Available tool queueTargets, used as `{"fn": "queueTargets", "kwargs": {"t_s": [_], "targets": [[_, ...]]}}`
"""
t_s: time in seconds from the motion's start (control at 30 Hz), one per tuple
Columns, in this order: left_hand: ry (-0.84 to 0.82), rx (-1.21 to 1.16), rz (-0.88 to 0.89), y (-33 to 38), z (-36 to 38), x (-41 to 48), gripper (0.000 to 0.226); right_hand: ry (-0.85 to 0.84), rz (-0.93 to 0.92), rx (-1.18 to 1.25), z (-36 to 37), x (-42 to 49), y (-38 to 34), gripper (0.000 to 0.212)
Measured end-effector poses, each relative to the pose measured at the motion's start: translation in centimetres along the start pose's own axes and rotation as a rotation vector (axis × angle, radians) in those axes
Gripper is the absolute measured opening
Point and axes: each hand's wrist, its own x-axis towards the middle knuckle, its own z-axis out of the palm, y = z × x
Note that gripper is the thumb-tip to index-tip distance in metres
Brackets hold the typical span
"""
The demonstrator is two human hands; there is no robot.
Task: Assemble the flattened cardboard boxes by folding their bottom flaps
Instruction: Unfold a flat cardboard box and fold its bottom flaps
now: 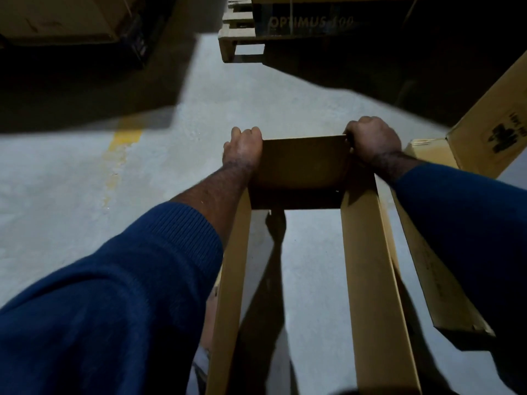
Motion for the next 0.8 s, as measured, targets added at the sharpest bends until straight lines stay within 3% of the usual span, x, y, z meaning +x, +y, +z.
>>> {"fn": "queueTargets", "kwargs": {"t_s": [0.1, 0.2, 0.27, 0.37, 0.63, 0.8], "targets": [[0.009, -0.119, -0.013, 0.1, 0.6, 0.4, 0.027, 0.056, 0.093, 0.146, 1.1, -1.2, 0.0, 0.032], [-0.020, -0.330, -0.277, -0.7, 0.2, -0.4, 0.041, 0.086, 0.403, 0.458, 1.2, -4.1, -1.5, 0.047], [-0.094, -0.396, -0.449, -1.0, -0.4, -2.6, 0.042, -0.005, 0.541, 0.437, 0.7, -7.0, -2.5, 0.037], [-0.167, -0.344, -0.466, -0.7, -1.3, -8.2, 0.031, -0.147, 0.593, 0.339, -0.4, -12.7, -3.5, 0.027], [-0.271, -0.231, -0.518, -0.3, -3.9, -27.2, 0.038, -0.255, 0.690, 0.347, -2.6, -28.1, -6.4, 0.030], [-0.366, -0.180, -0.528, -0.8, -4.8, -33.1, 0.039, -0.267, 0.732, 0.388, -3.0, -33.3, -7.4, 0.038]]}}
